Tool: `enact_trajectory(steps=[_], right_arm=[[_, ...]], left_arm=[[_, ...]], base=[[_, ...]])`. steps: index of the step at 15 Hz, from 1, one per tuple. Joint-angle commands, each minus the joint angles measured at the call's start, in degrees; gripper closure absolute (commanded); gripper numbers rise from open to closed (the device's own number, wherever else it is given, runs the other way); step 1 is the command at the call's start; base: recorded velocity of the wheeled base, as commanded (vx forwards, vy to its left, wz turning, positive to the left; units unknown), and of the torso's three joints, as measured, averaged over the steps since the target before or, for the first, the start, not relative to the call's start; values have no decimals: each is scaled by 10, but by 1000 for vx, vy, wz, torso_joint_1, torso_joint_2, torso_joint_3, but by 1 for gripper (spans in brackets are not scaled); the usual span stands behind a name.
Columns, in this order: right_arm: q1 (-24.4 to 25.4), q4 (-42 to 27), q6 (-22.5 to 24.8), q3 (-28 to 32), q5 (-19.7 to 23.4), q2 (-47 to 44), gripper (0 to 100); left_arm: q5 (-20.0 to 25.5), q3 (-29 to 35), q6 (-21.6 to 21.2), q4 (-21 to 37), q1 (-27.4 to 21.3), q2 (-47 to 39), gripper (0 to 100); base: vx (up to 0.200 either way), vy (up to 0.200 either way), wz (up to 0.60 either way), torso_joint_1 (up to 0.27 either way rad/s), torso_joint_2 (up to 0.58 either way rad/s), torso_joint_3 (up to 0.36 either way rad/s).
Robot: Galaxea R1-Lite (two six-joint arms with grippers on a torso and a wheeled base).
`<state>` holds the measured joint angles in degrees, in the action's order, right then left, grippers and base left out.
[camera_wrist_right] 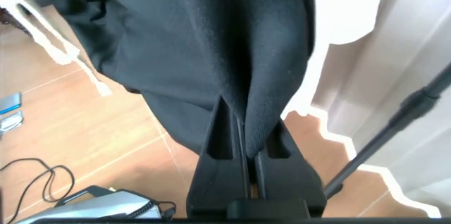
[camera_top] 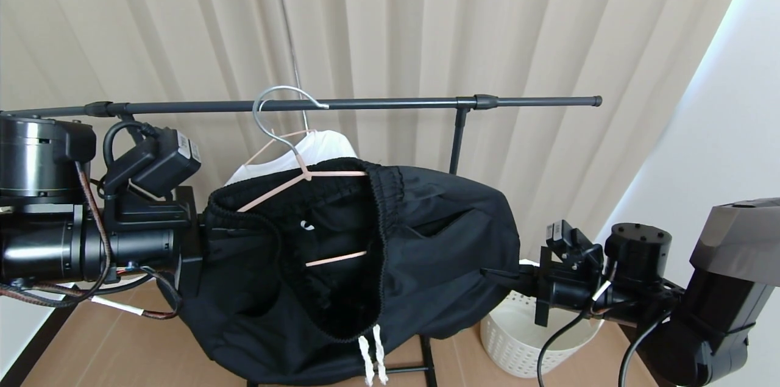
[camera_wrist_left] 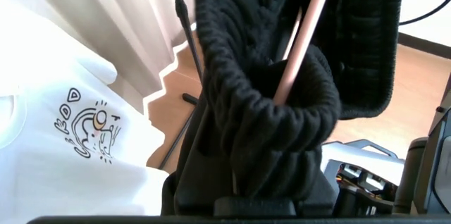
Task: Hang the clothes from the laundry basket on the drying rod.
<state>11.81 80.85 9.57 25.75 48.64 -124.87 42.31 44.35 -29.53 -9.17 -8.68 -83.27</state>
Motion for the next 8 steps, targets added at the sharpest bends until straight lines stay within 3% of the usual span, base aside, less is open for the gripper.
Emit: enact_trajectory(steps=[1, 8], right_arm=[[-3, -1, -1, 4, 1, -2, 100], [-19, -1, -1, 19, 1, -27, 100]], left_arm=[[0, -6, 1, -1, 4, 13, 100], [1, -10, 13, -1, 28, 30, 100]], base=[[0, 0, 0, 0, 0, 0], [0, 0, 0, 0, 0, 0]])
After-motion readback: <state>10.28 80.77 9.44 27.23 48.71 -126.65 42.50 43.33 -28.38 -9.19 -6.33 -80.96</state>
